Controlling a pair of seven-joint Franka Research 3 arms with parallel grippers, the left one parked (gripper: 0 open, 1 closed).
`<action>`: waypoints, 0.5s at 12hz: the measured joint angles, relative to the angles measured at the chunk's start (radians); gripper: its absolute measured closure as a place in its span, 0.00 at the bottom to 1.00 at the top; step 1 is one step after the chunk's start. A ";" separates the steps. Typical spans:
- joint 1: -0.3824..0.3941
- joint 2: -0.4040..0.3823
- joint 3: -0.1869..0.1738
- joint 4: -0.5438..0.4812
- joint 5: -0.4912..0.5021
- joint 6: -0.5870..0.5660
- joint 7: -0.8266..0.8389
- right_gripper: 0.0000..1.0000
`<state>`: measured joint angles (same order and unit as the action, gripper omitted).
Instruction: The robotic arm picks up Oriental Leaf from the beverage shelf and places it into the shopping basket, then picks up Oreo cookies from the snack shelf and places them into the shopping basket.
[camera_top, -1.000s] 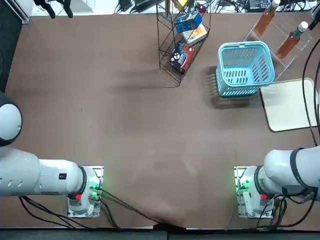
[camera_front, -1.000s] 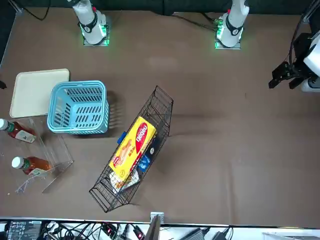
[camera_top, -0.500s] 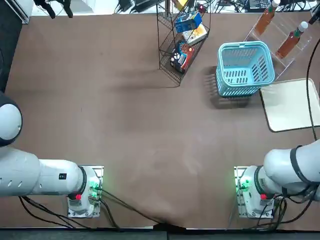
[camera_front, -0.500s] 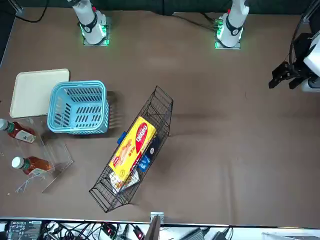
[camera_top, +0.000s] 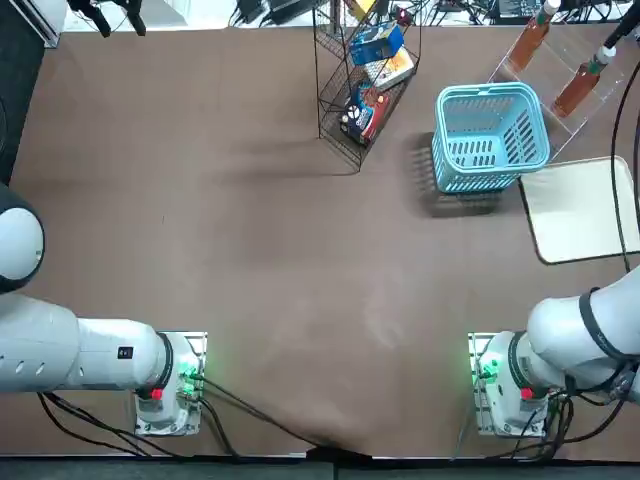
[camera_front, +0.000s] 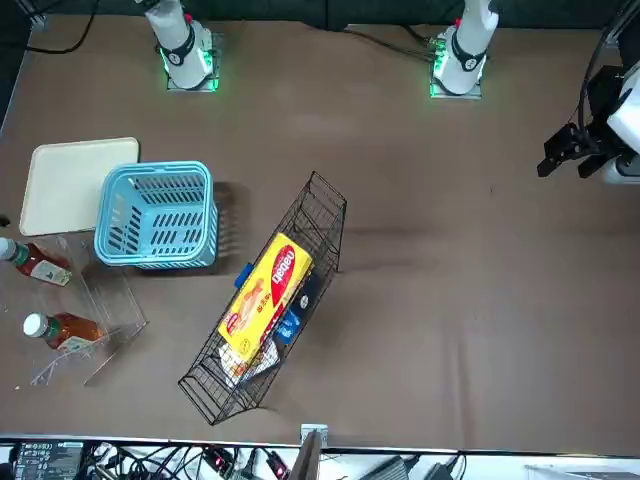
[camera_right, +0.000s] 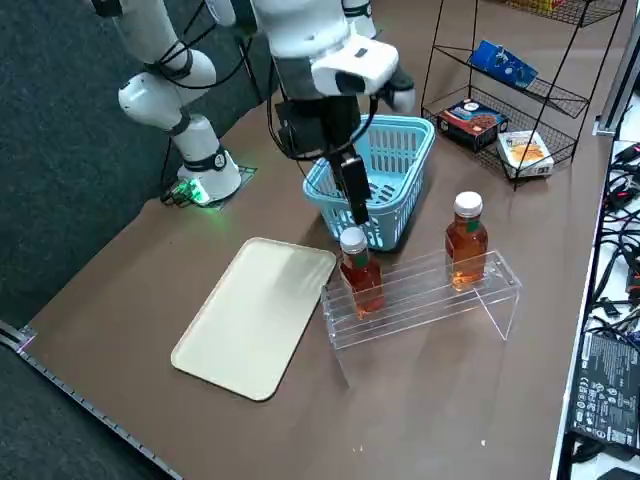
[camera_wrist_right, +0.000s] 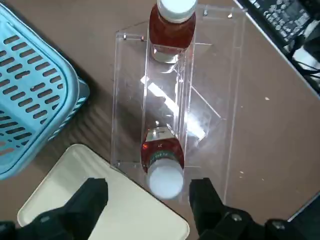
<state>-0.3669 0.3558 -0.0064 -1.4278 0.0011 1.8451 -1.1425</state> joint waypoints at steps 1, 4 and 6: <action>0.000 0.013 0.000 0.000 0.001 0.011 0.000 0.00; -0.010 0.039 0.000 0.002 0.001 0.026 0.000 0.00; -0.023 0.045 -0.001 0.003 0.001 0.026 -0.001 0.00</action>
<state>-0.3896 0.4008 -0.0072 -1.4252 0.0023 1.8713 -1.1439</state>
